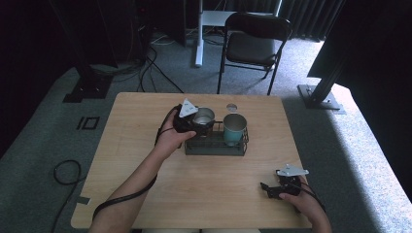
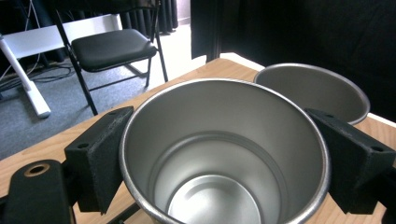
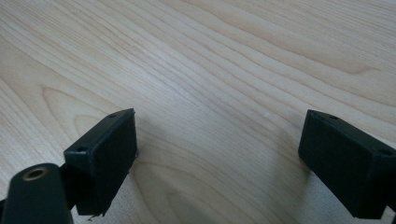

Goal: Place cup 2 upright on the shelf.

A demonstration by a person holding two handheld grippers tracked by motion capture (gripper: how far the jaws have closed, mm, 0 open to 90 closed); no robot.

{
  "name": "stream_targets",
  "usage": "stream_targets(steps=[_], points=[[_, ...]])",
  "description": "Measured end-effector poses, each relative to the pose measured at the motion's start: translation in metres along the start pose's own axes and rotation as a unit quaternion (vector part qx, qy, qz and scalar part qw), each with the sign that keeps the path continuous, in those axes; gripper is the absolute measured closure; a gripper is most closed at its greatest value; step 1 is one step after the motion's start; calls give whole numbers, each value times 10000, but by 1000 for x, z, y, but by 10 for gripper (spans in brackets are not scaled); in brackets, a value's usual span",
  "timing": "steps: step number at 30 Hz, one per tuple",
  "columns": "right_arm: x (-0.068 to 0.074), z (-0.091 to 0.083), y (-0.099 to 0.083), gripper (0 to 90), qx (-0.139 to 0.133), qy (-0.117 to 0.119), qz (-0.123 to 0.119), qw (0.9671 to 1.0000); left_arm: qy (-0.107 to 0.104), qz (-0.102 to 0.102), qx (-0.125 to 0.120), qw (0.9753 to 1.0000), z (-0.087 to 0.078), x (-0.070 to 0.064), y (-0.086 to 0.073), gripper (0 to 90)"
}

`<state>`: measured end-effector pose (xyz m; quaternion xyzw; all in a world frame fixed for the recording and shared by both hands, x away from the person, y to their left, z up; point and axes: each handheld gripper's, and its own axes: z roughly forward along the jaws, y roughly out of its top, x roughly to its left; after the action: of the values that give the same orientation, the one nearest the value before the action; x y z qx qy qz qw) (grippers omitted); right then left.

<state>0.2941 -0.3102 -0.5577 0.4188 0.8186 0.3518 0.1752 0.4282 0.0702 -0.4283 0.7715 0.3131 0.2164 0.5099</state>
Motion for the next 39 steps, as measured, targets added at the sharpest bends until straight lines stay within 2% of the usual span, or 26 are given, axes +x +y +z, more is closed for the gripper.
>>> stream_targets(steps=[16,35,39], points=[[0,0,0,111,0,2,1,10000,-1,-76,198,9998,21,-5,-24,139],[0,0,0,111,0,2,1,10000,47,78,323,9994,34,-10,-40,139],[0,0,0,111,-1,2,1,10000,85,56,324,9994,33,-9,-40,137]])
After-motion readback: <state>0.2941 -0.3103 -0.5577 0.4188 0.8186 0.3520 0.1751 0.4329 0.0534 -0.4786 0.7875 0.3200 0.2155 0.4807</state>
